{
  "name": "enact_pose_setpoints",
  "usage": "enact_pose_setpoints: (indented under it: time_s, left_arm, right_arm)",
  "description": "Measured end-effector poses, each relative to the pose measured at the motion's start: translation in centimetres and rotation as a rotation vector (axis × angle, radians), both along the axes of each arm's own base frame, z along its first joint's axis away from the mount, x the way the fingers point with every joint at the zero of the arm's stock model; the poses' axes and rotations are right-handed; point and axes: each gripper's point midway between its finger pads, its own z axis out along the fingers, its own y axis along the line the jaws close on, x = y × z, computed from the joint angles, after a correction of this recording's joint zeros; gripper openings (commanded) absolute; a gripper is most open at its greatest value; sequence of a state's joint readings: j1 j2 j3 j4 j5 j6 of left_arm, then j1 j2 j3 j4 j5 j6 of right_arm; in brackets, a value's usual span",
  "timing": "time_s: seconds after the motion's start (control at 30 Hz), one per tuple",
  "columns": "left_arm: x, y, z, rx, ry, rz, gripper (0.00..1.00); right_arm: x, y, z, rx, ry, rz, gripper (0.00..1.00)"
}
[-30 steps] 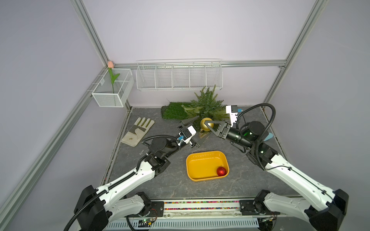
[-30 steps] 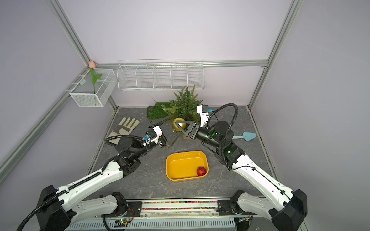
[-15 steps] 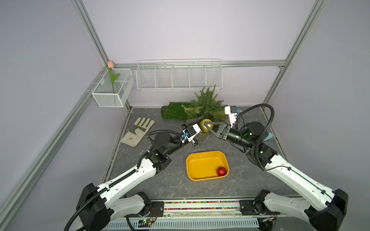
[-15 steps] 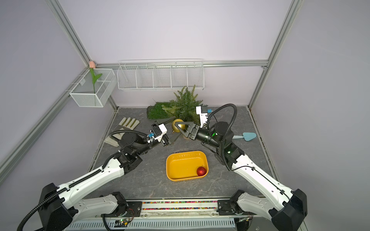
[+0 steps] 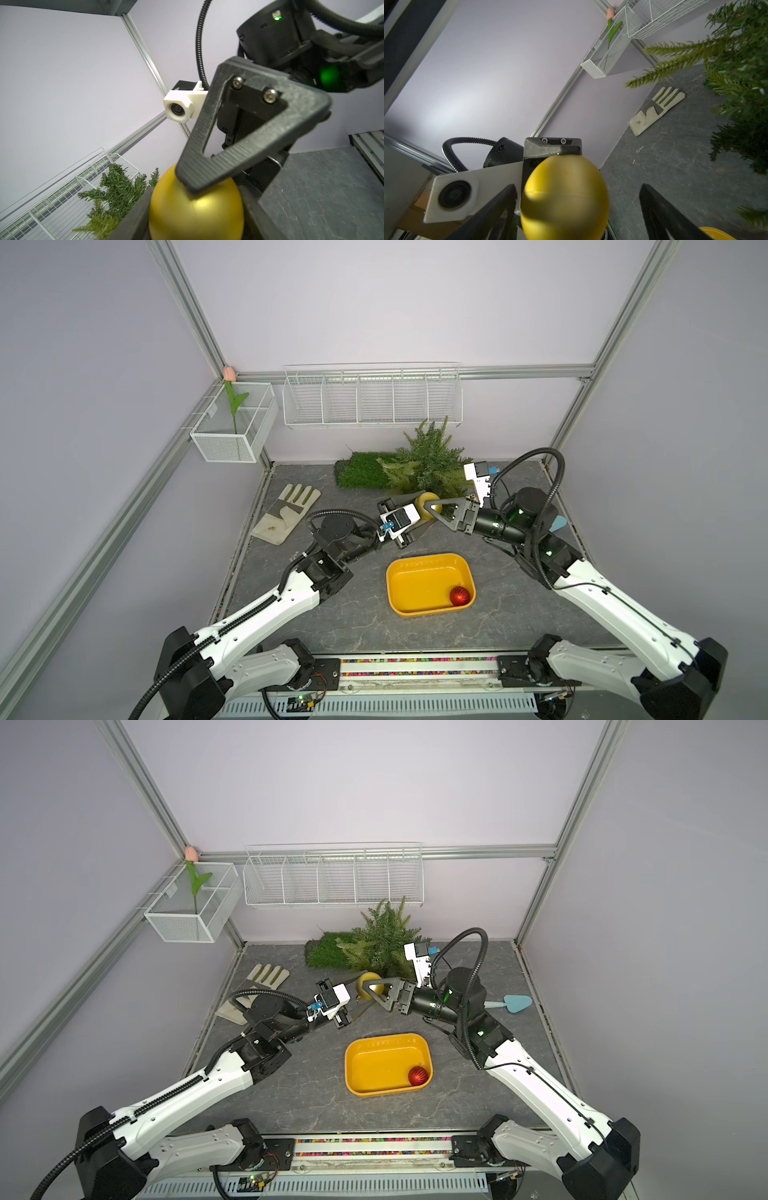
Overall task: Decorate the small christmas tree with ornaments
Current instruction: Pick up an ornament from the container.
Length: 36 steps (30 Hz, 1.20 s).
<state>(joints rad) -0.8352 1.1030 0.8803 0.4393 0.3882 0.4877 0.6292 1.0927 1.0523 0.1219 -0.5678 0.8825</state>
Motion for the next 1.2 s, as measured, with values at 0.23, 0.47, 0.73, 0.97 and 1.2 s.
enact_pose_setpoints:
  time_s: [0.23,0.47,0.73,0.97,1.2]
  left_arm:
    - [-3.3,0.7,-0.2,0.078,-0.026,-0.115,0.43]
    - [-5.0,0.5,-1.3,0.147,0.000,-0.209,0.43]
    - [-5.1,0.1,-2.3,0.172,0.024,-0.238,0.43]
    - [-4.5,-0.3,-2.9,0.188,0.044,-0.224,0.51]
    - [-4.2,-0.1,-2.6,0.183,0.041,-0.199,0.85]
  right_arm:
    - [-3.4,-1.2,1.6,-0.134,-0.058,0.156,0.95]
    - [-6.2,-0.5,-0.2,-0.160,0.055,0.370,0.92]
    - [-5.8,0.3,-2.6,-0.166,0.200,0.423,0.80]
    - [-5.8,0.4,-3.0,-0.156,0.234,0.428,0.64]
    - [-5.3,-0.1,-3.2,-0.172,0.213,0.390,0.59]
